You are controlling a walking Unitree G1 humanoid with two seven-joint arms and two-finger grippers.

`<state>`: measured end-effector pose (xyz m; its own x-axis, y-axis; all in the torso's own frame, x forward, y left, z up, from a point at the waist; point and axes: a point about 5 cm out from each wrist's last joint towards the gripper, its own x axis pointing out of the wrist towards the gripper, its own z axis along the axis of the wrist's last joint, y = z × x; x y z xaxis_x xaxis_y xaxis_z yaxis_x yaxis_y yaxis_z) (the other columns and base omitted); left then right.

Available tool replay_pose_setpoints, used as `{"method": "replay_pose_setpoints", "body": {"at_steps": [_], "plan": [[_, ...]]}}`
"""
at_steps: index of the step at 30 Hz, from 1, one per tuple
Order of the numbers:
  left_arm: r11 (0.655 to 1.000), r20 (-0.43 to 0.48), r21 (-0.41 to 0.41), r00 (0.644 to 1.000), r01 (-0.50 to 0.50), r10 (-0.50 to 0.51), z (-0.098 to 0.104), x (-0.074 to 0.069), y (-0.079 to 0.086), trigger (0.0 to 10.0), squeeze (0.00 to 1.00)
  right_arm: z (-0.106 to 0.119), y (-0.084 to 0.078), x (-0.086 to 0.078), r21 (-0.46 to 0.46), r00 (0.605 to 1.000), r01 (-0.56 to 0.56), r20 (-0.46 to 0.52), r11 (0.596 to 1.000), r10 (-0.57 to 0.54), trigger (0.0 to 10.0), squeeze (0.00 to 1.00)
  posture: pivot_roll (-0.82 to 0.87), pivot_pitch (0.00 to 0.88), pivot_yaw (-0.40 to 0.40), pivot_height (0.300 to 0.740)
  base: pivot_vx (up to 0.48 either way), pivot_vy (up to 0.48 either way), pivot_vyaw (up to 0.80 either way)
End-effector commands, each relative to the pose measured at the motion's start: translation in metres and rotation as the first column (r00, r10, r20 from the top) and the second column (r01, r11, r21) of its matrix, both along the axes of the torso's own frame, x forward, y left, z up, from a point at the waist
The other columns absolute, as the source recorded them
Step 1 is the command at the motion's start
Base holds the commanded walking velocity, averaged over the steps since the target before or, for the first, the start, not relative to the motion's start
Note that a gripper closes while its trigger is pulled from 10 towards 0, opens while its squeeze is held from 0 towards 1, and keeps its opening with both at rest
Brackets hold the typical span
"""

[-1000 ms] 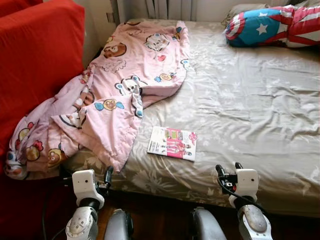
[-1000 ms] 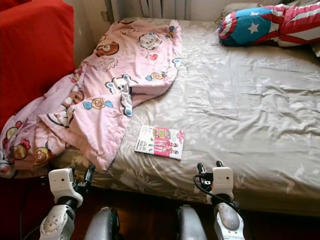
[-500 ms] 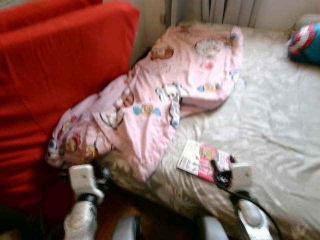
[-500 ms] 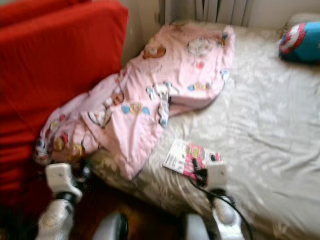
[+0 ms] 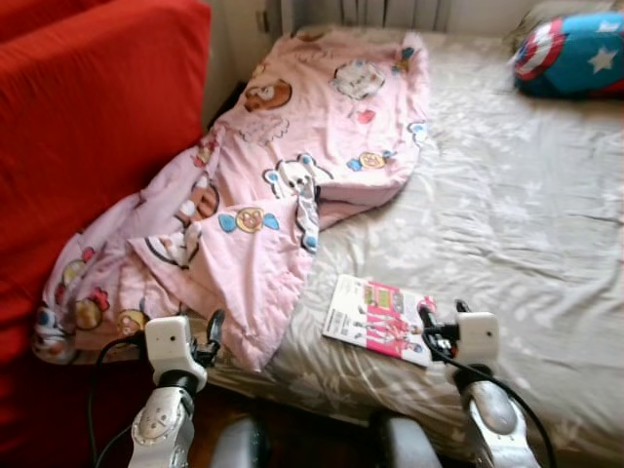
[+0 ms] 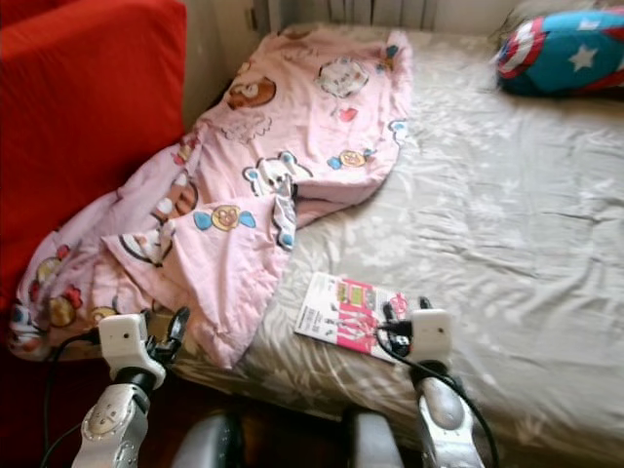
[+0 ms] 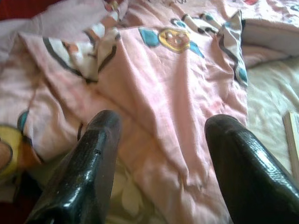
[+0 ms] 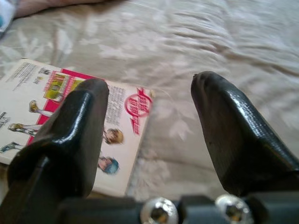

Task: Clean up the room

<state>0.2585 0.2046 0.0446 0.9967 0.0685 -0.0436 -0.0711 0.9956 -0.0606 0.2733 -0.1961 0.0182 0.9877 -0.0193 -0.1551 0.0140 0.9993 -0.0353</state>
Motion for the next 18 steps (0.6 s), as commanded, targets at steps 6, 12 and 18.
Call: {"method": "replay_pose_setpoints", "body": {"at_steps": [6,12,18], "plan": [[0.999,0.008,0.023,1.0,-0.028,0.028,0.004,-0.004,0.01,10.0,0.0,-0.015,-0.003,0.003,0.114,0.987,0.099,-0.136,0.989,-0.083,10.0,0.0,-0.05,0.217,0.034,0.612,0.0,0.0,0.0],[0.999,0.014,0.033,1.0,-0.018,0.018,0.008,-0.005,0.01,10.0,0.0,-0.022,-0.005,0.005,0.205,0.971,0.147,-0.215,0.968,-0.102,10.0,1.0,-0.01,0.28,0.047,0.612,0.0,0.0,0.0],[0.999,0.01,0.045,1.0,-0.022,0.021,0.009,-0.014,0.015,10.0,0.0,-0.019,0.0,0.013,0.232,0.969,0.143,-0.231,0.962,-0.089,10.0,0.0,0.01,0.326,0.057,0.612,0.0,0.0,0.0]]}}
